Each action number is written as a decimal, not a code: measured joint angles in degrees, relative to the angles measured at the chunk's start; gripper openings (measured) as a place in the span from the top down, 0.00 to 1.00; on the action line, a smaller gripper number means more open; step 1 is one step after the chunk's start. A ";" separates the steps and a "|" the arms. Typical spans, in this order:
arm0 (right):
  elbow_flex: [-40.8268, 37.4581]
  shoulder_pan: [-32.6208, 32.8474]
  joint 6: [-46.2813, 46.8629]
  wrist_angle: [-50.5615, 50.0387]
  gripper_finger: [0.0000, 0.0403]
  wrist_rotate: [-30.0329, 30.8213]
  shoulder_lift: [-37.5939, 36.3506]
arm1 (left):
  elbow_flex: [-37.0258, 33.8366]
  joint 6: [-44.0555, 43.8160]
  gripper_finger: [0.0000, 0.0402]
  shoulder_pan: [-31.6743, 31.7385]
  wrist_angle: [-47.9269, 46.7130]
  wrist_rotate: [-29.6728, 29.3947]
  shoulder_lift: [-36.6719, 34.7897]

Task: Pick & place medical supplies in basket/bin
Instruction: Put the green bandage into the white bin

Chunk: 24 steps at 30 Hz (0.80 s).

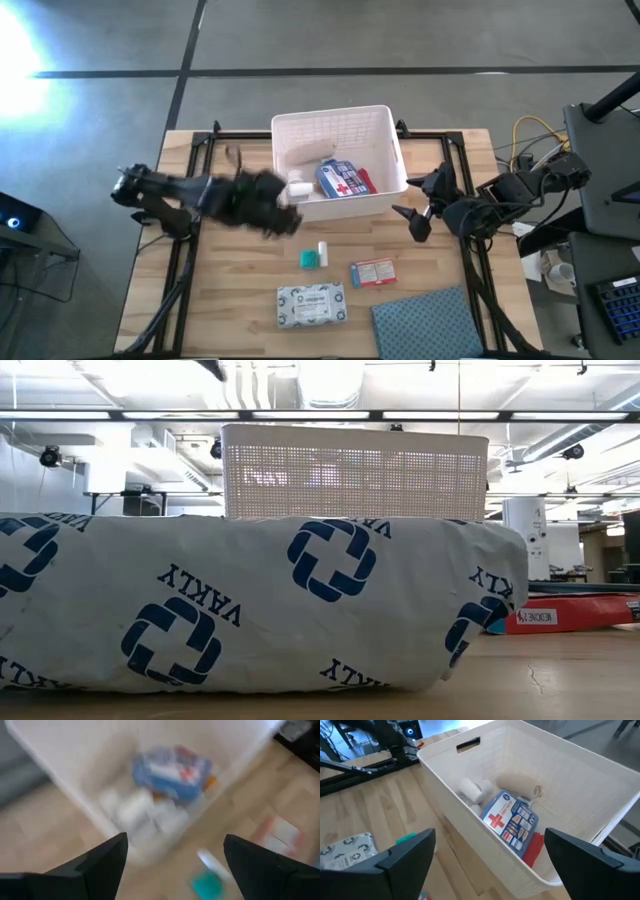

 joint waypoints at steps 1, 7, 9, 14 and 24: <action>0.00 -0.01 0.73 -0.05 0.10 -0.03 0.01 | -1.00 -5.94 0.23 -2.81 -0.97 0.08 0.07; -0.09 -0.03 6.97 -3.30 0.10 -1.48 0.02 | -11.80 -33.57 0.23 -14.65 2.69 3.32 3.15; -0.09 -0.03 10.42 -5.94 0.10 -1.55 0.02 | -15.54 -40.11 0.23 -16.42 6.41 4.72 4.65; -0.11 -0.01 16.18 -10.77 0.10 -3.05 0.09 | -23.49 -43.63 0.23 -15.74 21.52 4.43 6.92; -0.11 0.01 20.40 -11.19 0.10 -3.50 0.27 | -38.05 -39.83 0.23 -10.10 49.88 4.45 7.96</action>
